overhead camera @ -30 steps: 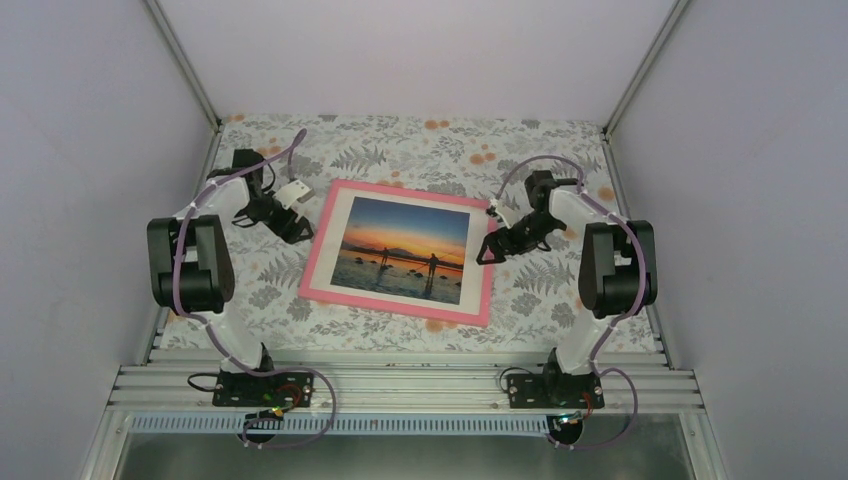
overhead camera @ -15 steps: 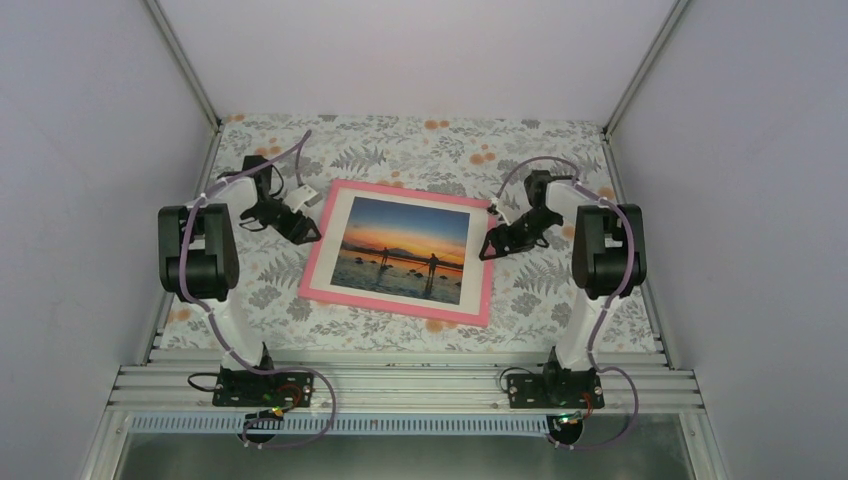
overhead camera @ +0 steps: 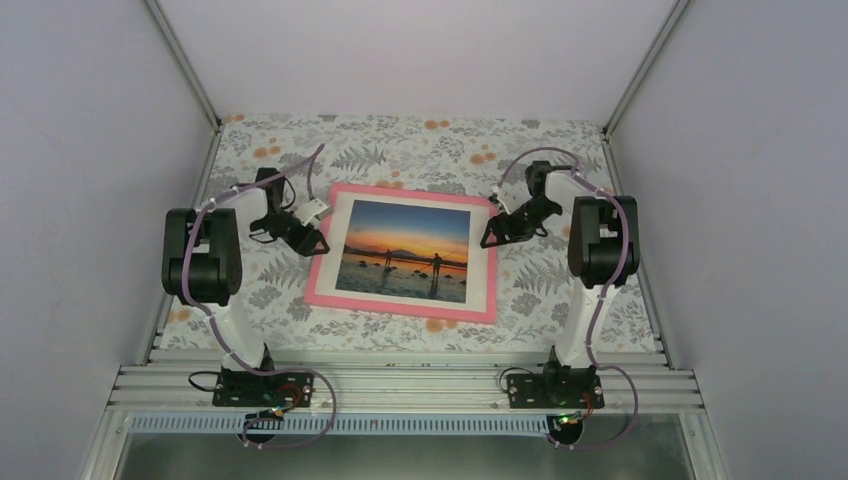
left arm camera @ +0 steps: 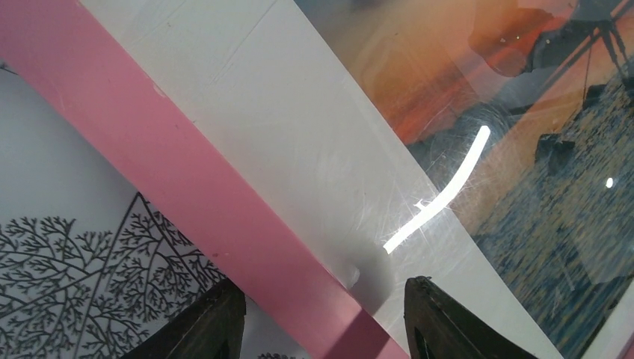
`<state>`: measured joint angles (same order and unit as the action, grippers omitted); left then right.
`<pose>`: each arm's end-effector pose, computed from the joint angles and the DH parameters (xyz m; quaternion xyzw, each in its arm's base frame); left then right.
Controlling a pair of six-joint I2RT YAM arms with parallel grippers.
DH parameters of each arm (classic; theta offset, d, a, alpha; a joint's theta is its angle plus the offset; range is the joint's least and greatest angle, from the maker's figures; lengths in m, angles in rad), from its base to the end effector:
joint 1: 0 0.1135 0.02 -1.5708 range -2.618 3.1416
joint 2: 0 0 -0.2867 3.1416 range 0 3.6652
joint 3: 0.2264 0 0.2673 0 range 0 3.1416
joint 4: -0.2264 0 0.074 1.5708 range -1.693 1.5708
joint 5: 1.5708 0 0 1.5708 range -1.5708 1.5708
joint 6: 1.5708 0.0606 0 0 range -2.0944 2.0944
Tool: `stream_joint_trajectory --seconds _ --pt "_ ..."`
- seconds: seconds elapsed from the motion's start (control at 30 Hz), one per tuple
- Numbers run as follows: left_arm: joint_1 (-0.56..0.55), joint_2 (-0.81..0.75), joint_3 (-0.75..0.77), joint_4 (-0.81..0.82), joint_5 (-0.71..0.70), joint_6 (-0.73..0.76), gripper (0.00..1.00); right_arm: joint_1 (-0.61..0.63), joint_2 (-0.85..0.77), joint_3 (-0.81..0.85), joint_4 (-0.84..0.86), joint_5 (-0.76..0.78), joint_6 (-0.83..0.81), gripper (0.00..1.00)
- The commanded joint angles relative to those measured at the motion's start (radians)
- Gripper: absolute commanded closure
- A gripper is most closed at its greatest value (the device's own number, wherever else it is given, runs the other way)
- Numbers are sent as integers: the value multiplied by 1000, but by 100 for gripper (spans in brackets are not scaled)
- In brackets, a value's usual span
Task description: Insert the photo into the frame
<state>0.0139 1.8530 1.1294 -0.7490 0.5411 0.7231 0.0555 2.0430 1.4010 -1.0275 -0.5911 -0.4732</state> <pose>0.3475 -0.0264 0.1360 0.3465 0.8980 -0.2320 0.1403 0.3802 0.0549 0.1372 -0.2358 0.9260 0.2944 0.0142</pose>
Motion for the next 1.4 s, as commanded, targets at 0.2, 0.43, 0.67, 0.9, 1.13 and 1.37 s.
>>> stream_joint_trajectory --seconds 0.2,0.43,0.67,0.9,1.13,1.37 --pt "-29 -64 -66 10 98 -7 47 -26 55 25 46 45 14 28" --pt "-29 -71 -73 23 99 -19 47 -26 58 18 43 46 10 28" --pt "-29 -77 -64 10 113 -7 47 -27 59 21 54 55 23 27" --pt "-29 -98 -87 7 117 -5 48 -28 62 25 59 50 26 25" --pt "-29 -115 -91 3 121 -9 48 -29 63 27 55 51 23 24" --pt "-13 -129 -37 5 72 -43 30 -52 35 31 19 42 5 16"
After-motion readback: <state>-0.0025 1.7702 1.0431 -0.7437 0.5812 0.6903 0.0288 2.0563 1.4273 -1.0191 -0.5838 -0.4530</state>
